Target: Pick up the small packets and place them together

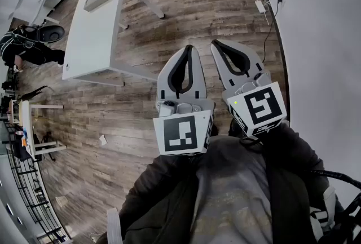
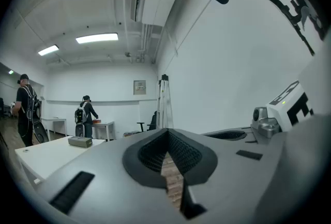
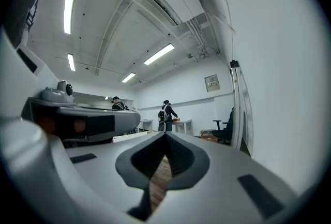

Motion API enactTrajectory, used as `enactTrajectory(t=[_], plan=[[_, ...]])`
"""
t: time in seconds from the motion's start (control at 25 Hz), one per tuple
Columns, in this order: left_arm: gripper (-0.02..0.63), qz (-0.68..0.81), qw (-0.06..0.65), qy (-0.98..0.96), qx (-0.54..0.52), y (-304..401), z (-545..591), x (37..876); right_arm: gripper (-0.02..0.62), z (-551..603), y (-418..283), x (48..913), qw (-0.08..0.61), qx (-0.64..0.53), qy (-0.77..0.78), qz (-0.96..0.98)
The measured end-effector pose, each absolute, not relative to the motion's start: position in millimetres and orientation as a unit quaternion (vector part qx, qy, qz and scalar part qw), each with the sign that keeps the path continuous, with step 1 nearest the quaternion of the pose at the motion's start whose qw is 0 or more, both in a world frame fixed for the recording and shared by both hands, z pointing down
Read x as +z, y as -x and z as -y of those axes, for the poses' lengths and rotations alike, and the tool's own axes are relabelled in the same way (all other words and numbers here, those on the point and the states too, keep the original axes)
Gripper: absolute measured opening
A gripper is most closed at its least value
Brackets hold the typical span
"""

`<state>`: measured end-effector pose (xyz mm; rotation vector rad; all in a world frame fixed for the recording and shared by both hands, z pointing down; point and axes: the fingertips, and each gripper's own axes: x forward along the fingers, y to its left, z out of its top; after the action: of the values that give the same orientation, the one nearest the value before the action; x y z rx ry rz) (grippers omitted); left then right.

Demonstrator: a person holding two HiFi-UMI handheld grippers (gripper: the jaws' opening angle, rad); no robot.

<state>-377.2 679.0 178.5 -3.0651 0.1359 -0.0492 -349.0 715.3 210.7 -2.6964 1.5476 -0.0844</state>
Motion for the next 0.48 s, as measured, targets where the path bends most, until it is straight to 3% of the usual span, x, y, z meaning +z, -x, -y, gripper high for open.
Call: enactTrajectory(t=[0.48], plan=[[0.003, -0.046, 0.007, 0.998, -0.033, 319, -598, 214, 0.005, -642, 294, 243, 0.022, -0.055, 0.865, -0.499]])
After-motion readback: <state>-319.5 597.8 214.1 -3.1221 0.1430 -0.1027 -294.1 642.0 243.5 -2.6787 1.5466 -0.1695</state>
